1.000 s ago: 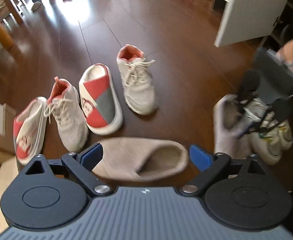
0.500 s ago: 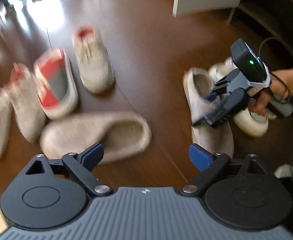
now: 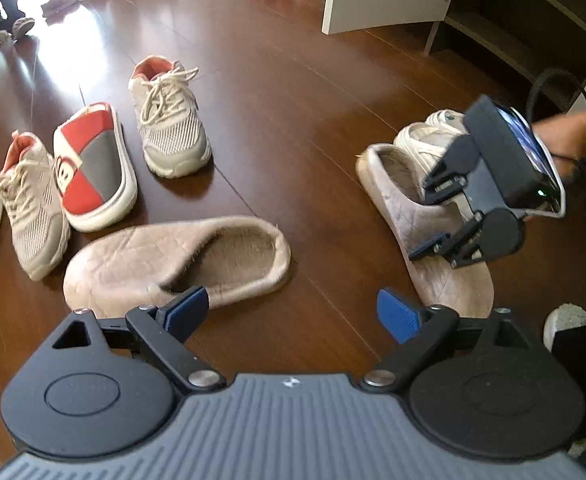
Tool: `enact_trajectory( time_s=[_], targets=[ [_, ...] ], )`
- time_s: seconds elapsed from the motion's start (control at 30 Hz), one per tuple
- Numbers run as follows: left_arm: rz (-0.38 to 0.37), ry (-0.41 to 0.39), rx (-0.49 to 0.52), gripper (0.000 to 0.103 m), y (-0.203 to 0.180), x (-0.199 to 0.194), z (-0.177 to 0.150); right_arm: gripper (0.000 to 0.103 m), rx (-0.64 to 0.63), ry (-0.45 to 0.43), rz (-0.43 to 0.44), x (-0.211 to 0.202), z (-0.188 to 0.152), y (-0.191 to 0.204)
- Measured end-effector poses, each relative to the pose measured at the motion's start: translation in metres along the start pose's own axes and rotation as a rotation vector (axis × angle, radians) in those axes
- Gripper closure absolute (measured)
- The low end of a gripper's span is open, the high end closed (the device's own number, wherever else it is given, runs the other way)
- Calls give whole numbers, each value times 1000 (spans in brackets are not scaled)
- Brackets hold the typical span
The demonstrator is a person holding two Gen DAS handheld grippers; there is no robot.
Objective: Organize scattered shoes
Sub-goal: 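Carry the beige slipper beside the white sneaker pair and release it, then lift the open right gripper and move it to the second beige slipper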
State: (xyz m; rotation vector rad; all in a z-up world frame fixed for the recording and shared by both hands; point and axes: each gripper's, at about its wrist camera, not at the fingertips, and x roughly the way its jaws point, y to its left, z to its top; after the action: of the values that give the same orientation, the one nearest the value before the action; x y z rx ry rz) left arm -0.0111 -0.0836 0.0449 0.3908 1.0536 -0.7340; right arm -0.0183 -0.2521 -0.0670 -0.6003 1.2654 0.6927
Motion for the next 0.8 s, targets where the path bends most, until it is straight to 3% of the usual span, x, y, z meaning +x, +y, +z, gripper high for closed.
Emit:
enact_trajectory(
  time_s=[0.1, 0.2, 0.37, 0.4, 0.43, 0.5, 0.53, 0.63, 0.7, 0.77, 0.8],
  targets=[
    [20, 8, -13, 10, -3, -1, -1, 85, -116, 43, 6, 0, 9, 6],
    [18, 6, -11, 10, -8, 1, 3, 84, -20, 8, -24, 0, -3, -3],
    [13, 8, 31, 10, -17, 7, 6, 82, -34, -32, -52, -4, -9, -1],
    [16, 15, 33, 10, -18, 9, 6, 73, -36, -32, -60, -3, -8, 0],
    [21, 17, 30, 10, -17, 9, 4, 55, -20, -36, -93, -5, -7, 2],
    [32, 18, 23, 10, -13, 8, 0, 44, 15, -61, -149, -6, -3, 4],
    [43, 18, 5, 10, -9, 6, -6, 43, 47, -90, -171, -12, -3, 5],
    [67, 19, -39, 10, 4, 0, -18, 43, 167, -212, -225, -32, -1, 7],
    [86, 9, -107, 10, 20, -11, -36, 48, 239, -328, -202, -50, 3, 11],
    [90, 3, -142, 10, 28, -18, -47, 67, 237, -411, -141, -58, 18, 21],
    [93, -1, -150, 10, 31, -22, -51, 82, 225, -425, -120, -59, 26, 25]
  ],
)
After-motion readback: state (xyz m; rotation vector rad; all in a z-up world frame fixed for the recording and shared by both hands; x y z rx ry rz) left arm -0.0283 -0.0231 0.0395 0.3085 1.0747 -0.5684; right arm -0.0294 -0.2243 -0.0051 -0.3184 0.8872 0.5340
